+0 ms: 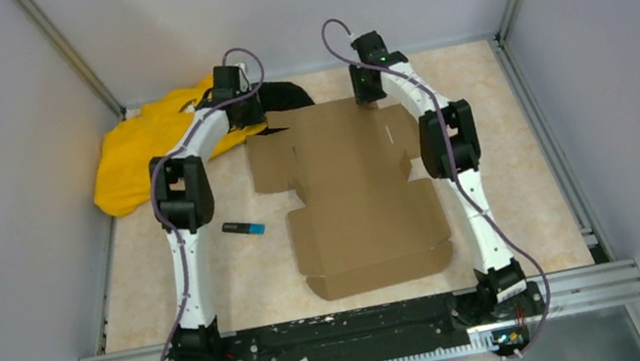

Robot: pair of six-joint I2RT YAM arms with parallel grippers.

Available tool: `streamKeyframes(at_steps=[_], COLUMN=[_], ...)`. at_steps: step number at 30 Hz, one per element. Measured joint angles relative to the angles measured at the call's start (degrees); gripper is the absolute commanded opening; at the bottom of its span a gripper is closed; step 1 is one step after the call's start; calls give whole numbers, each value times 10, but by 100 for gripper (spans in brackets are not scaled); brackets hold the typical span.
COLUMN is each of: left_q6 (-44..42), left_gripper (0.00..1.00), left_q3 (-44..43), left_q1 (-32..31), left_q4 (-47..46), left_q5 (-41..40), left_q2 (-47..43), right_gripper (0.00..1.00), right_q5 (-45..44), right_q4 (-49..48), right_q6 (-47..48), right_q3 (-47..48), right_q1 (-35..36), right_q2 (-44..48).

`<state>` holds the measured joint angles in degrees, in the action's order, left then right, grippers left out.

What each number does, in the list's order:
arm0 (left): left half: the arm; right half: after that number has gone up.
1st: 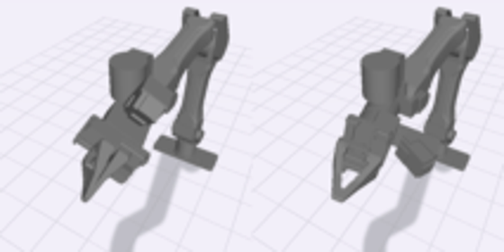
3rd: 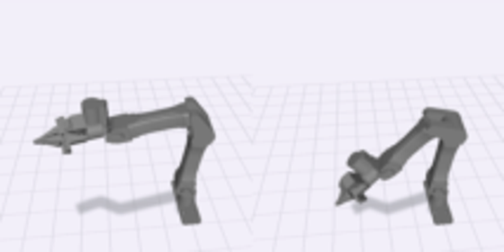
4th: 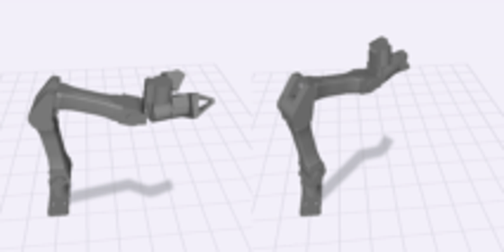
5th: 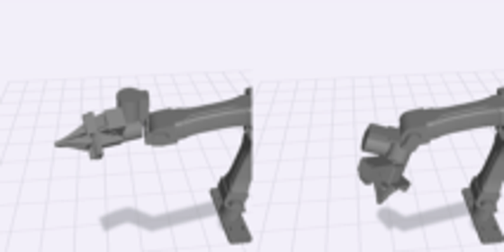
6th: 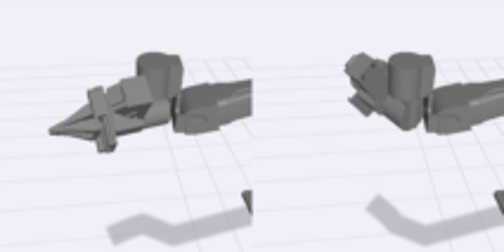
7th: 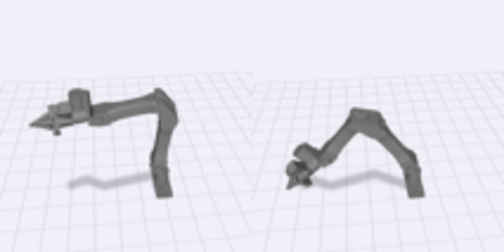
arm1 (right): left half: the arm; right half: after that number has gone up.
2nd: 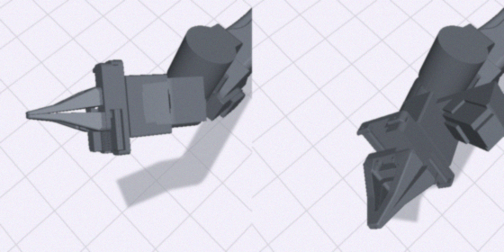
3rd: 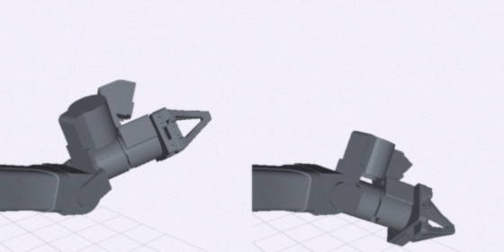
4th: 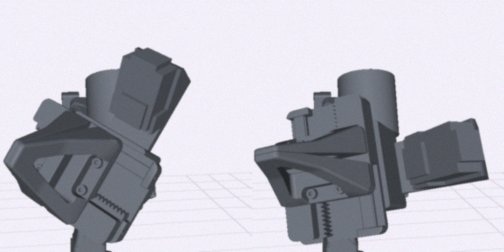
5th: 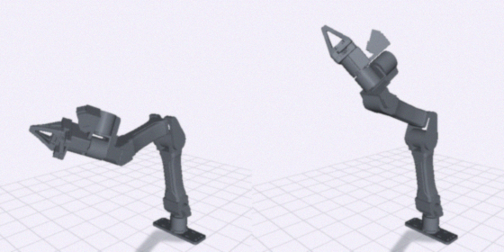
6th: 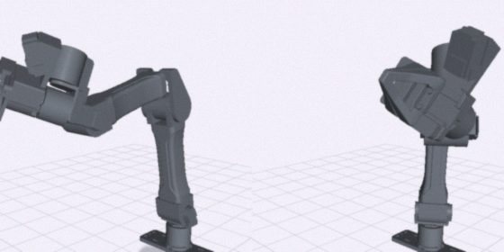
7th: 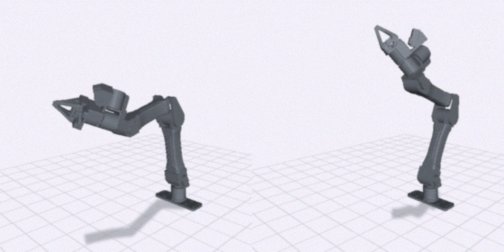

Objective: Fold the paper box

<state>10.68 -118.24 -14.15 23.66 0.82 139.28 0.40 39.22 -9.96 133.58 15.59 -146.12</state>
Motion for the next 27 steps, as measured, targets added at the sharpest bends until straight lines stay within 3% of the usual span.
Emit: streamKeyframes(at_steps=[13, 18, 27], left_q6=[5, 8, 13], left_gripper=[46, 43, 41], left_q3=[13, 22, 29], left_q1=[-2, -5, -5], left_q4=[8, 8, 8], left_q5=[26, 30, 37], left_q2=[-19, -22, -24], right_gripper=[40, 49, 50], right_q5=[-52, -64, -64], right_q4=[-48, -60, -68], right_q6=[19, 22, 23], right_q3=[-109, -156, -173], right_q1=[9, 9, 10], right_q2=[48, 74, 84])
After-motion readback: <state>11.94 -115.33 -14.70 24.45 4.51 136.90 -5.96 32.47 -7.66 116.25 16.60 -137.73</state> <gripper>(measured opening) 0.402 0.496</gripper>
